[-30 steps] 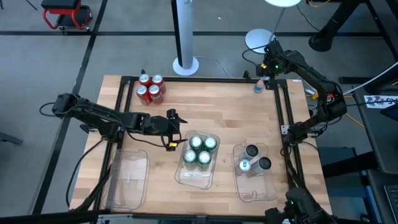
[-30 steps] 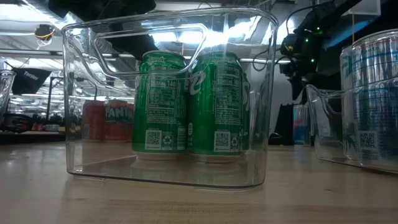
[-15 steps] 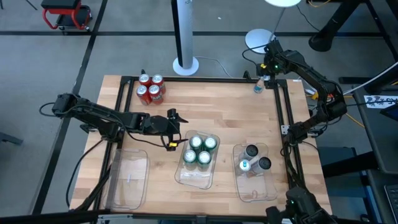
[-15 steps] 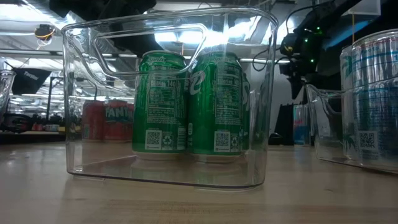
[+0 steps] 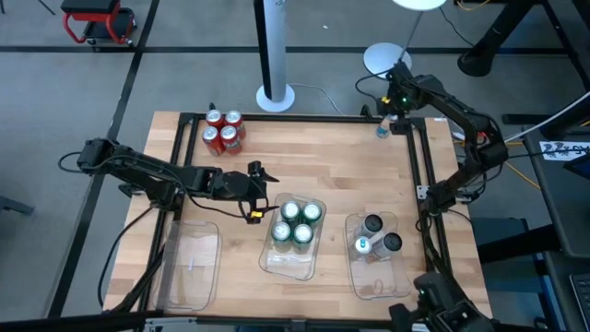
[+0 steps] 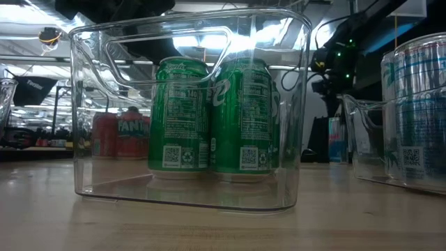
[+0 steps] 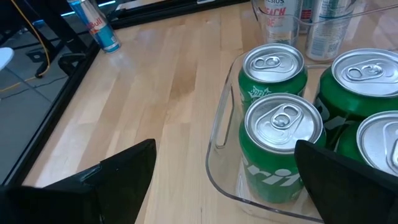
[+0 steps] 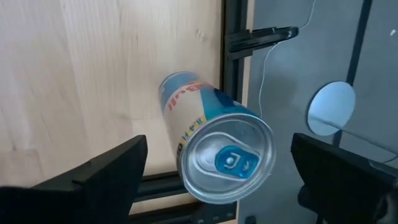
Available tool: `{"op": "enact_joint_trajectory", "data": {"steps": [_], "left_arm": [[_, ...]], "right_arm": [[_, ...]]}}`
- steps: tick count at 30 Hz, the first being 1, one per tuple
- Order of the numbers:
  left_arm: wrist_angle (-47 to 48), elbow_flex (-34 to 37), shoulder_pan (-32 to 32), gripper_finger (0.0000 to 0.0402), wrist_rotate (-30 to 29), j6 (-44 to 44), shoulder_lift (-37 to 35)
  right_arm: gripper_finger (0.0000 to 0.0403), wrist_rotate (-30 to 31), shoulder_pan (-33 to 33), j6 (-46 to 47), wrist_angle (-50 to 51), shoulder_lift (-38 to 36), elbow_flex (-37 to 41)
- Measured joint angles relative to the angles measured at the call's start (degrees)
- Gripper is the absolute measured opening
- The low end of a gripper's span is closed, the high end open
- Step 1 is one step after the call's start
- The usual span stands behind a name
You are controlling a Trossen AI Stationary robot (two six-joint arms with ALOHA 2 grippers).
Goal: Sort soda cans
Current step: Put the blue soda can into the right transparent bin
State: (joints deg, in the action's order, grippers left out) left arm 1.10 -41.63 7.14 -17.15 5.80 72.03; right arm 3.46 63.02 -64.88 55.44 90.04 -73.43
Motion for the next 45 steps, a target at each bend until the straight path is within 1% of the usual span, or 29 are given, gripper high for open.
{"op": "enact_joint_trajectory", "data": {"steps": [9,19,33,35,37,43,44,45], "left_arm": [[0.0,0.0,0.0,0.0371,0.0,-0.5,0.0],[-0.1,0.0,0.0,0.0371,0.0,-0.5,0.0],[-0.1,0.0,0.0,0.0371,0.0,-0.5,0.0],[-0.1,0.0,0.0,0.0371,0.0,-0.5,0.0],[-0.1,0.0,0.0,0.0371,0.0,-0.5,0.0],[-0.1,0.0,0.0,0.0371,0.0,-0.5,0.0],[-0.1,0.0,0.0,0.0371,0.0,-0.5,0.0],[-0.1,0.0,0.0,0.0371,0.0,-0.5,0.0]], "right_arm": [[0.0397,0.0,0.0,0.3,0.3,4.2,0.0],[0.0397,-1.1,-0.9,0.3,-1.9,6.6,0.0],[0.0394,0.0,-0.7,1.7,-1.4,10.3,0.0],[0.0382,0.1,-0.7,1.6,-1.4,10.4,0.0],[0.0358,0.4,-0.7,1.6,-1.4,10.4,0.0],[0.0249,2.7,-0.7,1.3,-0.8,10.3,0.0],[0.0232,2.8,-0.7,1.1,-0.7,10.3,-0.1],[0.0225,2.9,-0.8,0.4,-0.6,10.2,-0.1]]}}
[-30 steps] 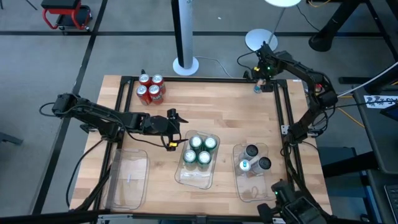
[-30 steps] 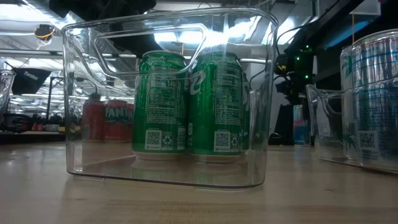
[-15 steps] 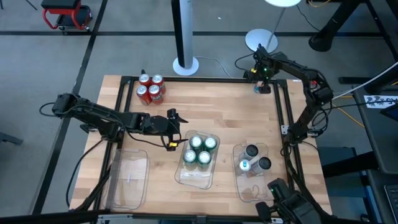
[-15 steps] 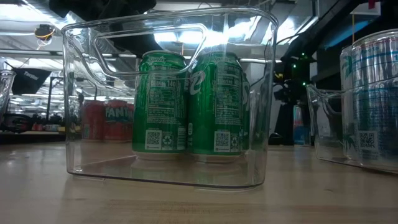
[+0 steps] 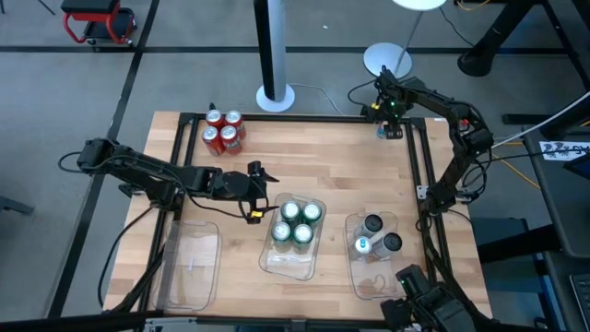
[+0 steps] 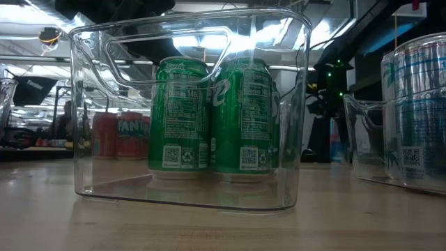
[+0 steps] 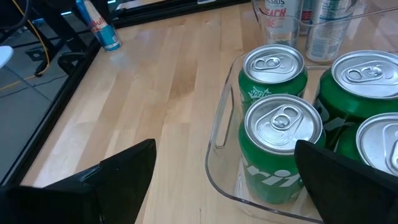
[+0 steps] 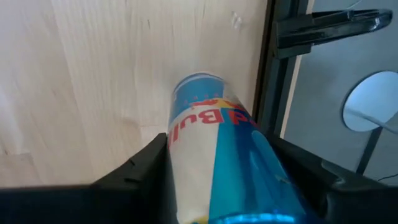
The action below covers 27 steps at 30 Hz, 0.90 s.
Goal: Sort soda cans
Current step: Put the blue soda can into the right transparent bin
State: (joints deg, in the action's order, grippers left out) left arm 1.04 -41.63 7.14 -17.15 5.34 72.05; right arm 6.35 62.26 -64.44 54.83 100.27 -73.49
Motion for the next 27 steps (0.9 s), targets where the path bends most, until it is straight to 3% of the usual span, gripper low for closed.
{"op": "enact_joint_trajectory", "data": {"steps": [13,27], "left_arm": [[0.0,0.0,0.0,0.0371,0.0,0.0,0.0],[-0.2,0.0,0.0,0.0371,0.0,0.0,0.0]], "right_arm": [[0.0225,-3.8,-2.7,-4.7,4.6,-4.8,0.2],[0.023,-4.5,-18.6,-1.9,11.4,-21.5,0.1]]}}
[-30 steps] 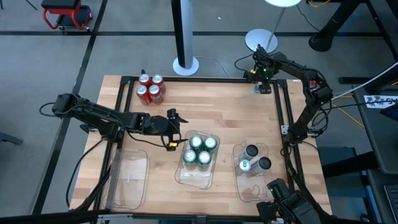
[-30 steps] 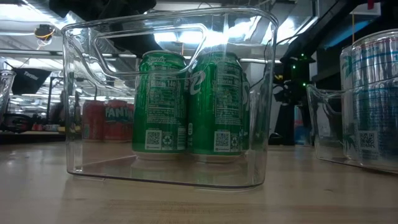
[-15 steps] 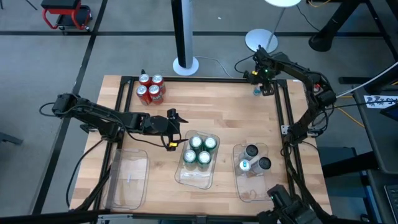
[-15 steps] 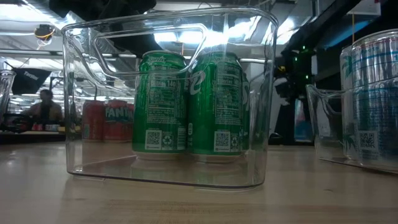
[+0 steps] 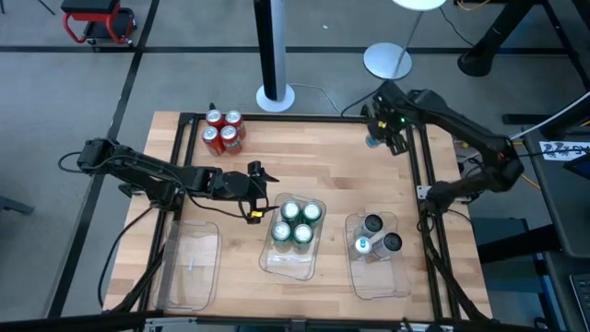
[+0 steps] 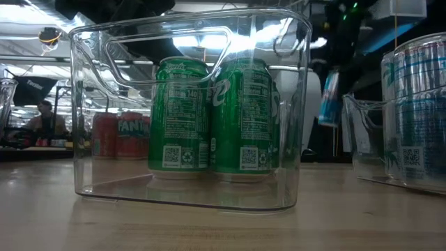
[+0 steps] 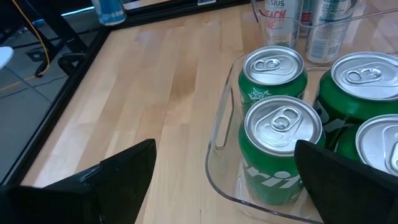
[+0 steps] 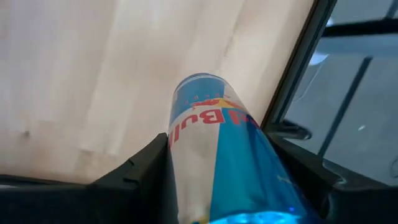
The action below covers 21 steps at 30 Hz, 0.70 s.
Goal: Sort soda cans
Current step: Put the blue soda can into the right transparent bin
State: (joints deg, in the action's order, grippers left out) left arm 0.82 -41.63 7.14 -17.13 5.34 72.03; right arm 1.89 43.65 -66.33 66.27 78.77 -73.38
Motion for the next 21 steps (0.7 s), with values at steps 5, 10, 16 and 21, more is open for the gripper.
{"op": "enact_joint_trajectory", "data": {"steps": [5,10,16,21], "left_arm": [[0.0,0.0,0.0,0.0371,0.0,0.0,0.0],[0.0,0.0,0.0,0.0371,0.0,0.0,0.0],[0.0,0.0,0.0,0.0371,0.0,0.0,0.0],[0.0,0.0,0.0,0.0371,0.0,0.0,0.0]], "right_arm": [[0.023,0.0,-8.1,4.2,1.9,-4.8,0.0],[0.023,0.0,-16.6,9.7,3.1,-7.5,0.0],[0.0231,0.0,-27.3,15.7,2.9,-8.4,0.0],[0.0231,0.0,-36.0,21.1,2.0,-8.4,0.0]]}}
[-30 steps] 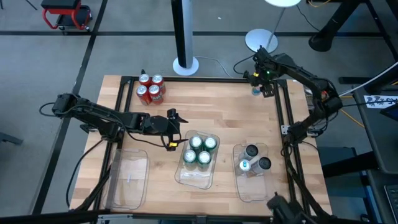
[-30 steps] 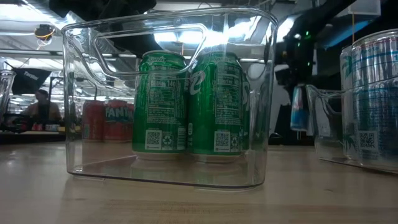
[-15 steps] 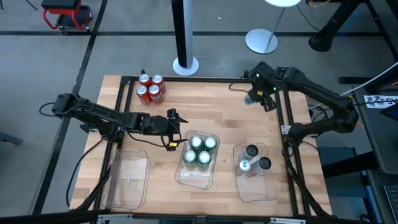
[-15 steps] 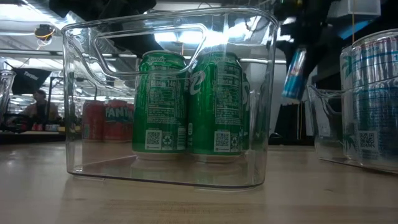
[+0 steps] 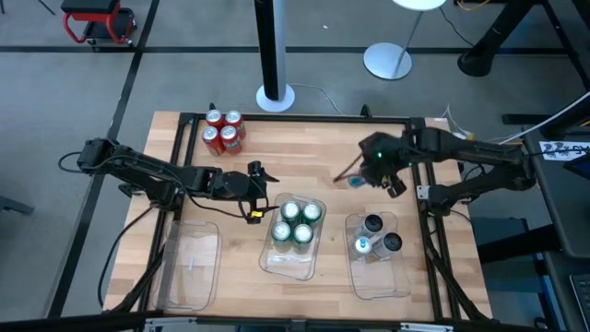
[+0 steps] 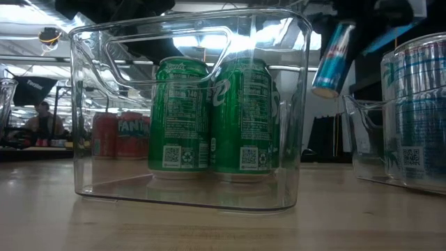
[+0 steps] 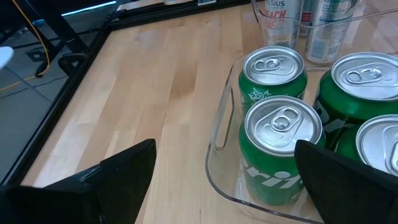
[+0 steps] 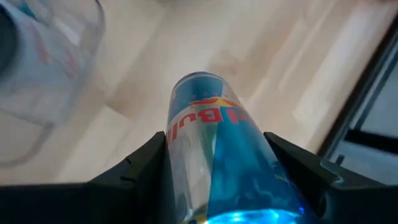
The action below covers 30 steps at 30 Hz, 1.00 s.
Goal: Sort soda cans
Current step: Put the blue soda can into the right transparent bin
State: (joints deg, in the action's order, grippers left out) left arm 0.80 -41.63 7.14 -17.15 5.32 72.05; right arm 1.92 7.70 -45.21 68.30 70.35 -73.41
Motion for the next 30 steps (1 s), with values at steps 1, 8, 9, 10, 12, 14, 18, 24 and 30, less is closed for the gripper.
{"op": "enact_joint_trajectory", "data": {"steps": [1,8,9,10,12,14,18,24,30], "left_arm": [[0.0,0.0,0.0,0.0371,0.0,0.0,0.0],[0.0,0.0,0.0,0.0371,0.0,0.0,0.0],[0.0,0.0,0.0,0.0371,0.0,0.0,0.0],[0.0,0.0,0.0,0.0371,0.0,0.0,0.0],[0.0,0.0,0.0,0.0371,0.0,0.0,0.0],[0.0,0.0,0.0,0.0371,0.0,0.0,0.0],[-0.2,0.0,0.0,0.0371,0.0,0.0,0.0],[-0.4,0.0,0.0,0.0371,0.0,-0.2,0.0],[-0.3,0.0,0.0,0.0371,0.0,-0.7,0.0]], "right_arm": [[0.0231,0.0,-1.7,1.0,-0.5,0.0,0.0],[0.0231,1.4,-11.9,7.9,-4.0,0.0,-2.0],[0.0231,1.6,-13.3,9.0,-4.4,0.1,-2.6],[0.0231,1.6,-14.8,10.0,-4.6,0.2,-3.2],[0.0231,2.0,-17.6,12.8,-5.5,0.1,-4.5],[0.0232,3.1,-20.8,15.3,-6.9,0.1,-5.6],[0.0232,5.3,-27.2,19.8,-9.7,0.4,-6.2],[0.0232,6.8,-35.2,25.9,-11.0,3.8,-6.3],[0.0232,7.7,-42.4,32.1,-11.4,8.1,-6.2]]}}
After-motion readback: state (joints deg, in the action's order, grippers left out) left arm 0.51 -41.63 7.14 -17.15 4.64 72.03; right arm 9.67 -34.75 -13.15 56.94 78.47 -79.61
